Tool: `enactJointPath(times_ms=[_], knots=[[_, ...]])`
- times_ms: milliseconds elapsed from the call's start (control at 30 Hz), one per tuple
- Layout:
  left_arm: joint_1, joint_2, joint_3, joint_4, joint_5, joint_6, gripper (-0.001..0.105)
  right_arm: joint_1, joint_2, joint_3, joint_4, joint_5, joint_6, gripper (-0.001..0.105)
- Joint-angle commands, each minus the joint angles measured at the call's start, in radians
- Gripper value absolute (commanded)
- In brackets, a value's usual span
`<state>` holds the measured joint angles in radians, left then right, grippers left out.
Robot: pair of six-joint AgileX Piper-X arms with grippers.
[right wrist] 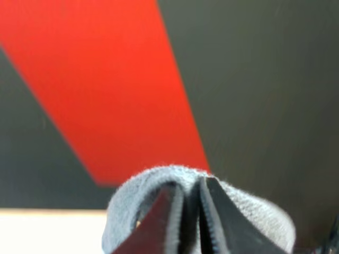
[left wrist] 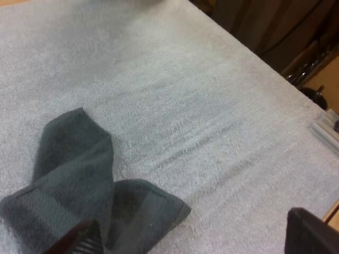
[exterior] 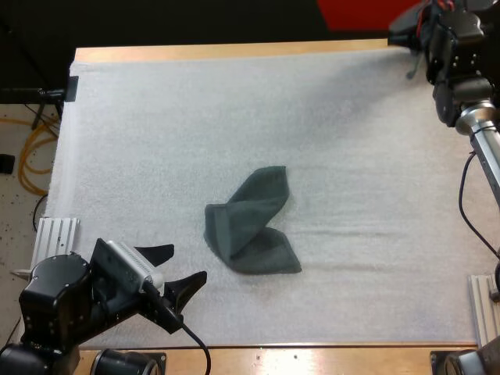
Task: Pick towel from pile fold and stack
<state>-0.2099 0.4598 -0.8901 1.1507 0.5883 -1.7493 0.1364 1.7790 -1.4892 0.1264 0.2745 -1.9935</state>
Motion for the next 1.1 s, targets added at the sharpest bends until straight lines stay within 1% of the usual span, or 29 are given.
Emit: enactJointPath(times_ms=[0,33,67,100,133,200,233,367,467,500,533,567,600,633,733,867,967,1067], knots=[[-0.004,-0.005,-0.004,-0.004,-0.010,0.004,0.068,0.001,-0.004,-0.011,0.027,-0.017,0.003,0.023],[-0.004,-0.005,-0.004,-0.004,-0.010,0.004,0.068,0.001,-0.005,-0.011,0.053,-0.035,0.013,0.036],[-0.004,-0.005,-0.004,-0.004,-0.010,0.004,0.068,0.001,-0.005,-0.011,0.066,-0.040,0.024,0.044],[-0.004,-0.005,-0.004,-0.004,-0.010,0.004,0.068,0.001,-0.005,-0.011,0.079,-0.046,0.037,0.060],[-0.004,-0.005,-0.004,-0.004,-0.010,0.004,0.068,0.001,-0.005,-0.011,0.083,-0.044,0.040,0.072],[-0.004,-0.005,-0.004,-0.004,-0.010,0.004,0.068,0.001,-0.006,-0.011,0.097,-0.013,0.039,0.087],[-0.004,-0.005,-0.004,-0.004,-0.010,0.004,0.068,0.001,-0.012,-0.011,0.113,0.010,0.038,0.090],[-0.004,-0.005,-0.004,-0.004,-0.010,0.002,0.068,0.014,-0.054,-0.011,0.244,0.007,0.038,0.088],[-0.004,-0.005,-0.004,-0.004,-0.010,0.002,0.068,0.046,-0.102,-0.011,0.367,-0.055,0.040,0.083],[-0.004,-0.005,-0.004,-0.004,-0.010,0.002,0.068,0.059,-0.121,-0.011,0.419,-0.111,0.045,0.081],[-0.004,-0.005,-0.004,-0.004,-0.010,0.002,0.068,0.072,-0.140,-0.011,0.477,-0.191,0.047,0.079],[-0.004,-0.005,-0.004,-0.004,-0.010,0.002,0.068,0.084,-0.151,-0.011,0.520,-0.236,0.059,0.078],[-0.004,-0.005,-0.004,-0.006,-0.010,0.002,0.068,0.106,-0.173,-0.010,0.594,-0.294,0.099,0.078],[-0.004,-0.005,-0.004,-0.008,-0.010,0.002,0.068,0.127,-0.191,-0.008,0.657,-0.338,0.128,0.078],[-0.004,-0.005,-0.004,-0.027,-0.010,0.002,0.068,0.182,-0.231,0.016,0.779,-0.416,0.169,0.078],[-0.004,-0.005,-0.004,-0.062,-0.017,0.002,0.068,0.260,-0.271,0.092,0.852,-0.423,0.196,0.078],[-0.004,-0.005,-0.004,-0.060,-0.017,0.002,0.068,0.309,-0.311,0.184,0.887,-0.429,0.232,0.078],[-0.004,-0.005,-0.004,-0.049,-0.017,0.002,0.068,0.351,-0.350,0.300,0.883,-0.470,0.249,0.078]])
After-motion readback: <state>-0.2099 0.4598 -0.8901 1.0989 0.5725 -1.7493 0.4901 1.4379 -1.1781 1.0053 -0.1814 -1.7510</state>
